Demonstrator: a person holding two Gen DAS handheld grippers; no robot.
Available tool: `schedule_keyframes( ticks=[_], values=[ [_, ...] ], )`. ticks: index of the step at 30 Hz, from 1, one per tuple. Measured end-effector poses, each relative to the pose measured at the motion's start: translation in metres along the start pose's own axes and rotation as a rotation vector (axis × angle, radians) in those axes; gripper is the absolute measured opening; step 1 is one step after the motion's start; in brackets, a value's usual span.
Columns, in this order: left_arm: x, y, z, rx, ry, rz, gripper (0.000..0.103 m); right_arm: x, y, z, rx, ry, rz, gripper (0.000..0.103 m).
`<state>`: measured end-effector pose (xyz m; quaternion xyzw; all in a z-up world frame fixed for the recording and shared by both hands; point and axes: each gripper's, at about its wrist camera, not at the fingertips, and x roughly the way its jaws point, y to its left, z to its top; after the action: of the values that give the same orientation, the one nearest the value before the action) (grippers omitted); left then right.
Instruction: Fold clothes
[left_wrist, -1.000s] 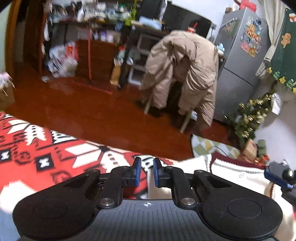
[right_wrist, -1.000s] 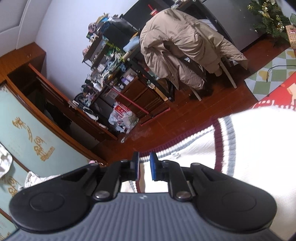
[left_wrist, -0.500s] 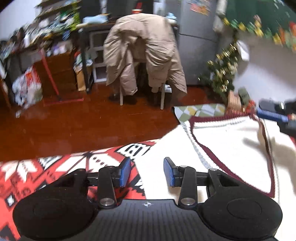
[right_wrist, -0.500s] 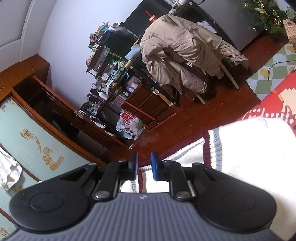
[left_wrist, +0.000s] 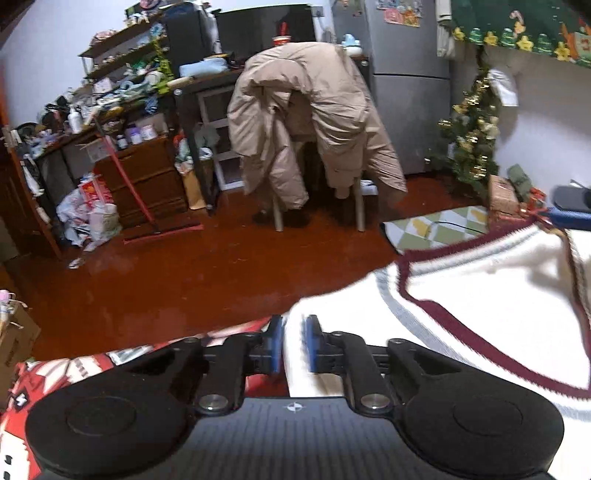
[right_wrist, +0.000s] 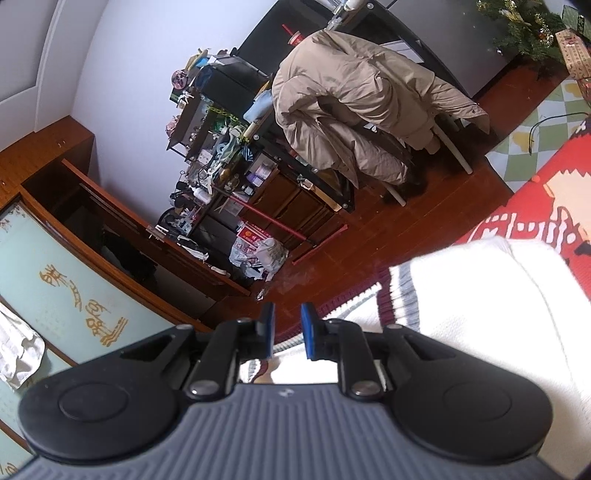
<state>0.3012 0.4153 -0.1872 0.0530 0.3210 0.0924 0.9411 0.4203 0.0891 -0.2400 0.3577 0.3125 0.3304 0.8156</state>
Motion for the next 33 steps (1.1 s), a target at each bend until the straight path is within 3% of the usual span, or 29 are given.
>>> schedule_keyframes(
  ticks=[5,9,14,17,21,24,26,29,33],
  values=[
    [0.006,0.015,0.026,-0.094,-0.03,0.062,0.019,0.001,0.002,-0.002,-0.006,0.005,-0.003,0.019],
    [-0.01,0.038,0.039,-0.318,-0.025,-0.033,0.016,-0.005,0.006,0.002,-0.04,-0.001,-0.057,0.019],
    [-0.035,0.011,0.013,-0.442,0.069,-0.134,0.016,-0.032,0.025,0.019,-0.182,-0.02,-0.237,0.019],
    [-0.03,-0.011,-0.004,-0.499,0.132,-0.176,0.016,-0.044,0.037,0.024,-0.283,0.015,-0.326,0.019],
    [-0.028,-0.031,-0.005,-0.471,0.083,-0.108,0.016,-0.035,0.055,0.015,-0.421,0.118,-0.384,0.019],
    [-0.024,-0.036,-0.008,-0.474,0.05,-0.092,0.016,-0.014,0.063,0.0,-0.489,0.208,-0.416,0.019],
    [-0.023,-0.033,-0.014,-0.502,0.013,-0.106,0.015,0.001,0.063,-0.008,-0.52,0.246,-0.482,0.019],
    [-0.019,-0.024,-0.027,-0.584,-0.052,-0.163,0.019,0.008,0.058,-0.012,-0.484,0.22,-0.514,0.016],
    [-0.015,-0.01,-0.031,-0.652,-0.063,-0.239,0.019,0.012,0.055,-0.013,-0.45,0.158,-0.536,0.016]
  ],
)
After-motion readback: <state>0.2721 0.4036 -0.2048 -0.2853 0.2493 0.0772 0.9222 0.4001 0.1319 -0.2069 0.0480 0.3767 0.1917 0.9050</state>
